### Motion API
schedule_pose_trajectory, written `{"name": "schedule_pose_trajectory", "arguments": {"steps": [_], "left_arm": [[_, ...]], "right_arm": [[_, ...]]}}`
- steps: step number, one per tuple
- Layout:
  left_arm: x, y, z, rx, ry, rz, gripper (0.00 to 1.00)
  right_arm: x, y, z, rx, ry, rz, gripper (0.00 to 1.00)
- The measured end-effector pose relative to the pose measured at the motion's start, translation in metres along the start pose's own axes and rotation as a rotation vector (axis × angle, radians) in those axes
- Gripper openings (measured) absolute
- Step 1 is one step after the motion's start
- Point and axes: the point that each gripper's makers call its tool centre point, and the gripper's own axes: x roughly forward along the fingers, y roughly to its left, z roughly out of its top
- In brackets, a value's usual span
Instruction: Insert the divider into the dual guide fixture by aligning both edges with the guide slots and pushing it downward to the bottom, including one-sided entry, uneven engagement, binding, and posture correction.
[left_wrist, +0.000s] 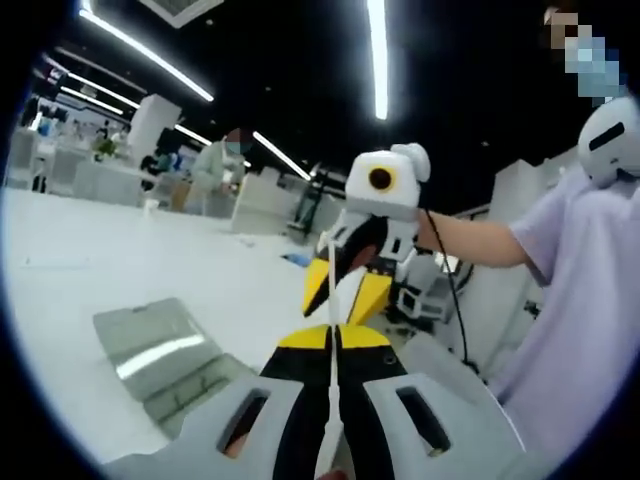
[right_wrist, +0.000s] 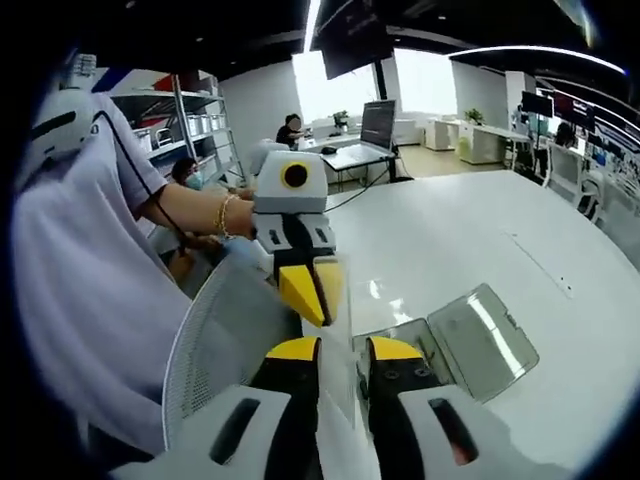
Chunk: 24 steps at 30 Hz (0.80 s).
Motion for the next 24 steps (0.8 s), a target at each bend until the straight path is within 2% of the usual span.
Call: {"name": "schedule_pose_trajectory", "arguments": {"steps": [3,13,24], "left_arm": [[0.0003,0.0006,0.0007,0.005,-0.003,0.005,0.00],[-0.0013,0.0053,-0.0021,0.004,-0.002,0.016,0.00],[-0.0036,0.0081,-0.0070,-0.001,0.011,0.018,0.02]], "right_arm": [[0.0024,-0.0008,-0.0004,-0.011,0.008,0.018,0.08],[0.0063,-0.0018,-0.0029,-0.023,0.011,0.047,0.06],[0.0092,0.0025,-0.0063,0.011,0.016,0.071,0.00]]}}
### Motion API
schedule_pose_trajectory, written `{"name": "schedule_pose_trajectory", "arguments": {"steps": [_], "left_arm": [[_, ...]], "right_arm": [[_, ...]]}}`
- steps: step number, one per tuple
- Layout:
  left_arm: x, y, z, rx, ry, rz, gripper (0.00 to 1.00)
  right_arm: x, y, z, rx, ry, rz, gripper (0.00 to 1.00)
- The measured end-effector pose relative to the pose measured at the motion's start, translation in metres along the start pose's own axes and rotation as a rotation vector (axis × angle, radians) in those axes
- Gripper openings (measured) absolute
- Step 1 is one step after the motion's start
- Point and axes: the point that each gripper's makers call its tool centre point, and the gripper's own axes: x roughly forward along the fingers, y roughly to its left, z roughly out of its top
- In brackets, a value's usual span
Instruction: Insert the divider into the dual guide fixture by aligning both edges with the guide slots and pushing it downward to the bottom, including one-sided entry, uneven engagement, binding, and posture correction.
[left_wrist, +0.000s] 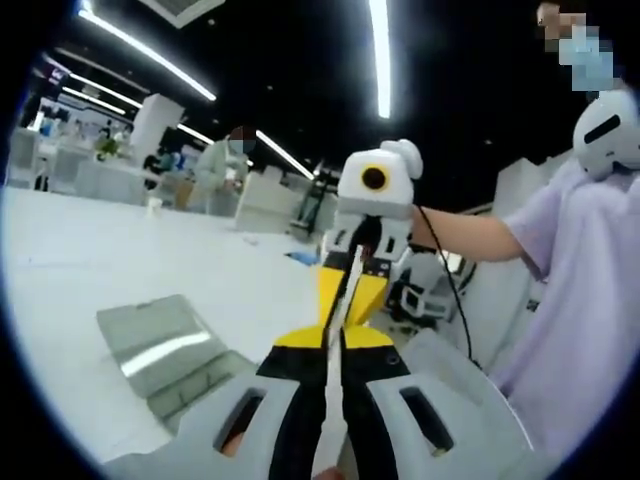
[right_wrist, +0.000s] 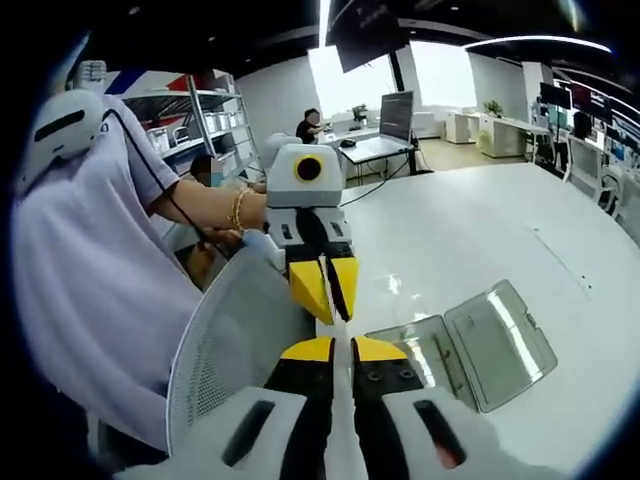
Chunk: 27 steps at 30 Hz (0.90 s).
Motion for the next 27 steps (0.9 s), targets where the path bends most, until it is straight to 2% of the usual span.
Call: {"name": "schedule_pose_trajectory", "arguments": {"steps": [8,17,22,27], "left_arm": [[0.001,0.002,0.000,0.002,-0.005,0.007,0.04],[0.001,-0.001,0.003,0.018,-0.001,0.016,0.11],[-0.002,0.002,-0.005,0.035,0.035,0.040,0.18],[-0.009,0.006,-0.020,0.059,0.130,0.096,0.35]], "right_arm": [[-0.001,0.001,0.000,0.027,0.003,-0.011,0.00],[-0.003,0.001,0.001,0.043,0.008,-0.031,0.00],[-0.001,0.002,0.000,0.053,0.026,-0.040,0.00],[0.000,0.003,-0.001,0.070,0.036,-0.048,0.00]]}}
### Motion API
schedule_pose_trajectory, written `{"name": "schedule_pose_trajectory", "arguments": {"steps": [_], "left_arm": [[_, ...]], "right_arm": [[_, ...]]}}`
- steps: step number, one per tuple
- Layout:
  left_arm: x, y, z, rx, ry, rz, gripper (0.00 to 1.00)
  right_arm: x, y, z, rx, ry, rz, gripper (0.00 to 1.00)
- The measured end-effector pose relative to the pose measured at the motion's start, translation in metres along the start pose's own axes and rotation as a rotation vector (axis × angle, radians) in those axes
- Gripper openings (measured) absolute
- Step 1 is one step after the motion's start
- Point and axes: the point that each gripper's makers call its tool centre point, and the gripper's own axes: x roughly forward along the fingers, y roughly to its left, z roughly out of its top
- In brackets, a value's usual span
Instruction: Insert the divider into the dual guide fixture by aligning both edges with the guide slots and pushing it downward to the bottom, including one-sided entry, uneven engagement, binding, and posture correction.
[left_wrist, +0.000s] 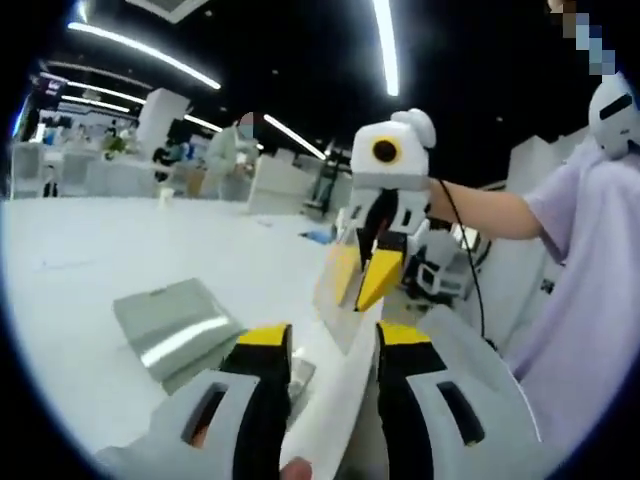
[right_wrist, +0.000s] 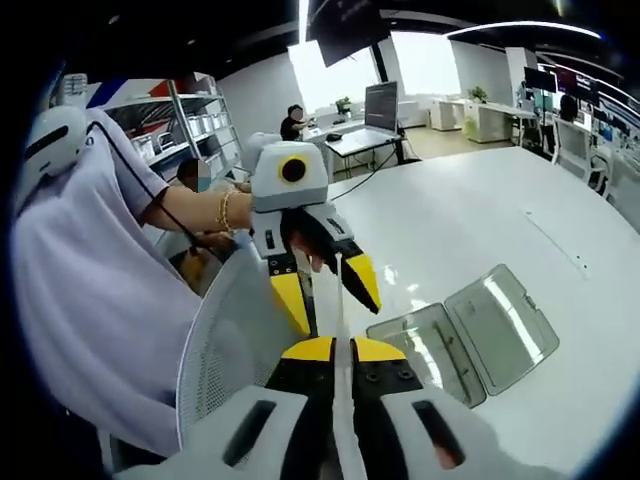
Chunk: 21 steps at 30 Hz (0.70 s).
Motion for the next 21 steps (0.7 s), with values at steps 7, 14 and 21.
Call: {"name": "schedule_pose_trajectory", "arguments": {"steps": [7,14,21], "left_arm": [[-0.012,-0.003,-0.001,0.011,0.029,0.049,0.44],[-0.026,-0.006,-0.007,0.068,0.065,0.098,0.46],[-0.035,-0.007,-0.015,0.088,0.088,0.114,0.46]], "right_arm": [[0.006,0.000,-0.003,0.020,0.032,-0.040,0.00],[0.015,-0.005,-0.007,0.029,0.066,-0.122,0.00],[0.017,-0.012,-0.006,0.086,0.067,-0.213,0.00]]}}
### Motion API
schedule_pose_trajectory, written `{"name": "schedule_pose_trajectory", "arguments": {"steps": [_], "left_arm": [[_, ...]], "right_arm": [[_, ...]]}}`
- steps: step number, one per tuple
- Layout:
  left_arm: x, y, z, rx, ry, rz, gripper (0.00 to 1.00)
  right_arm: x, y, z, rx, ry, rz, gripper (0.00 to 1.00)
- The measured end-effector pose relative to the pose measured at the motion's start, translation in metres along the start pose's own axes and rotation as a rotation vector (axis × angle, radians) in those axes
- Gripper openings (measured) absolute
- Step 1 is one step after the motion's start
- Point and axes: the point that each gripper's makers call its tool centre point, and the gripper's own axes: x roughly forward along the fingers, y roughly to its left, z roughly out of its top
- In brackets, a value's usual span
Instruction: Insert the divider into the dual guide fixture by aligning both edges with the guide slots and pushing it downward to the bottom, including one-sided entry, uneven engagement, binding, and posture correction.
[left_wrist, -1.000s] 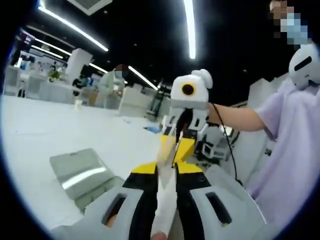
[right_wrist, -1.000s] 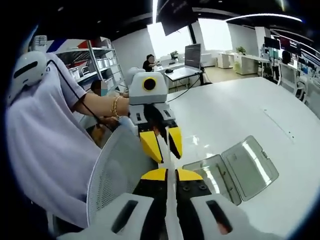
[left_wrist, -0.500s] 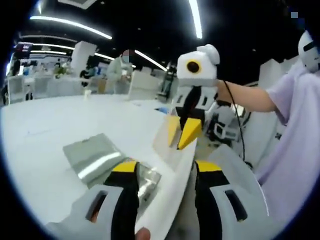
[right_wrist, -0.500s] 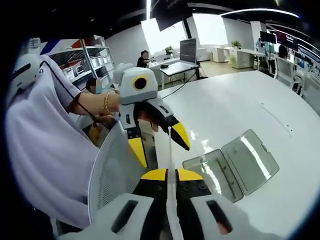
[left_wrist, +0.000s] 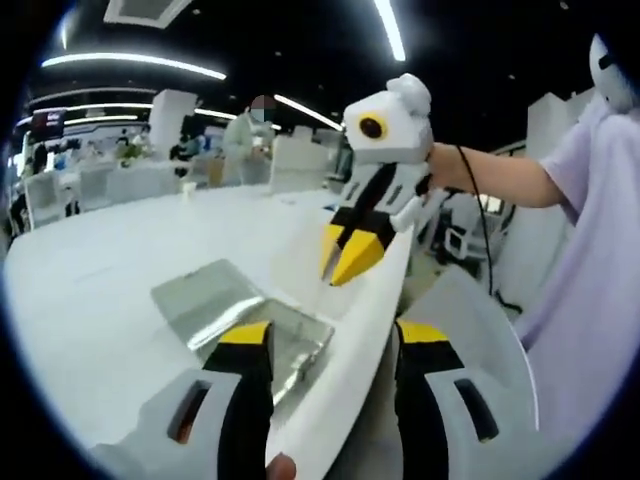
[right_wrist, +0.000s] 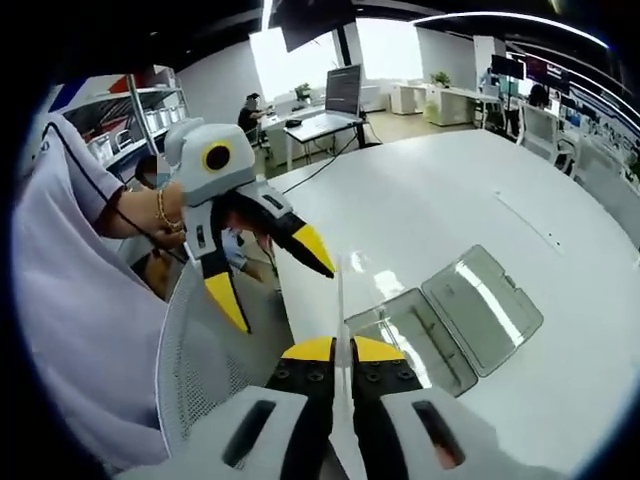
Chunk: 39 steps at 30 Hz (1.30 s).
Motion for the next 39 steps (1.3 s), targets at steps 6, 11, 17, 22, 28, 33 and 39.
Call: {"name": "schedule_pose_trajectory", "arguments": {"steps": [6,11,17,22,28,33,39], "left_arm": [[-0.006,0.000,0.000,0.011,-0.005,0.005,0.46],[-0.011,-0.001,0.000,0.020,-0.015,0.000,0.46],[-0.016,-0.003,0.001,0.043,-0.022,-0.009,0.46],[-0.018,-0.007,0.001,0.062,-0.026,-0.035,0.46],[-0.019,-0.010,-0.004,0.064,-0.019,-0.058,0.47],[-0.023,-0.011,-0.005,0.061,-0.025,-0.065,0.47],[-0.028,-0.006,-0.007,0.046,-0.029,-0.051,0.47]], "right_arm": [[0.000,-0.006,-0.001,0.074,0.031,-0.105,0.00],[-0.002,-0.014,0.001,0.229,0.003,-0.195,0.00],[-0.005,-0.022,0.004,0.383,-0.022,-0.268,0.00],[-0.007,-0.030,0.000,0.554,-0.009,-0.337,0.00],[-0.001,-0.044,-0.004,0.690,0.024,-0.391,0.00],[0.004,-0.048,-0.006,0.734,0.056,-0.402,0.00],[0.006,-0.058,-0.008,0.800,0.087,-0.413,0.00]]}}
